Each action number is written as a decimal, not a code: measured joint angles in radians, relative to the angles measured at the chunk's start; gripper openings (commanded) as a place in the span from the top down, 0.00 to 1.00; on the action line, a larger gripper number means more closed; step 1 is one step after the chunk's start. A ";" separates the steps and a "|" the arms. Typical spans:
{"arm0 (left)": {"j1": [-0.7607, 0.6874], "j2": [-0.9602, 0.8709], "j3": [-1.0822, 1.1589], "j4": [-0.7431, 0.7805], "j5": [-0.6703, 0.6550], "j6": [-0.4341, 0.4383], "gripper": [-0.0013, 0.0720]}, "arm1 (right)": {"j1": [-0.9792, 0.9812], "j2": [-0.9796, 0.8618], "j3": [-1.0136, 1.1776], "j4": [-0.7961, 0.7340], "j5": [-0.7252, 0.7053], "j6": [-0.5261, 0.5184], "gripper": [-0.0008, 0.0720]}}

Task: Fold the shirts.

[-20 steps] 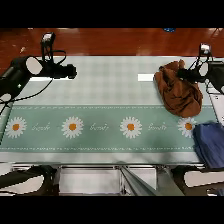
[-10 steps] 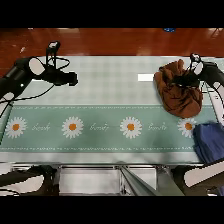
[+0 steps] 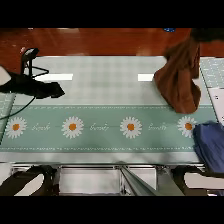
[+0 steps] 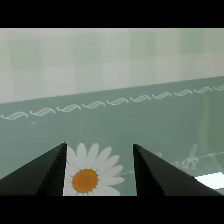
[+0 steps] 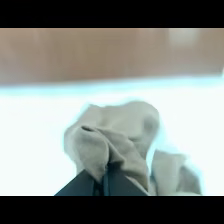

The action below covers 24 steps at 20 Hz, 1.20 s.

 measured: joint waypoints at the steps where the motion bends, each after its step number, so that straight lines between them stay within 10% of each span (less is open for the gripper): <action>1: 0.003 0.064 -0.056 -0.021 0.003 0.001 0.29 | 0.017 0.035 0.037 0.007 -0.008 -0.012 0.96; 13: 0.114 0.355 -0.347 -0.106 0.176 -0.035 0.29 | 0.349 0.304 0.227 0.030 -0.053 -0.125 0.96; 24: 0.121 0.362 -0.353 -0.126 0.248 -0.036 0.29 | 0.713 0.085 -0.179 0.245 -0.031 -0.087 0.96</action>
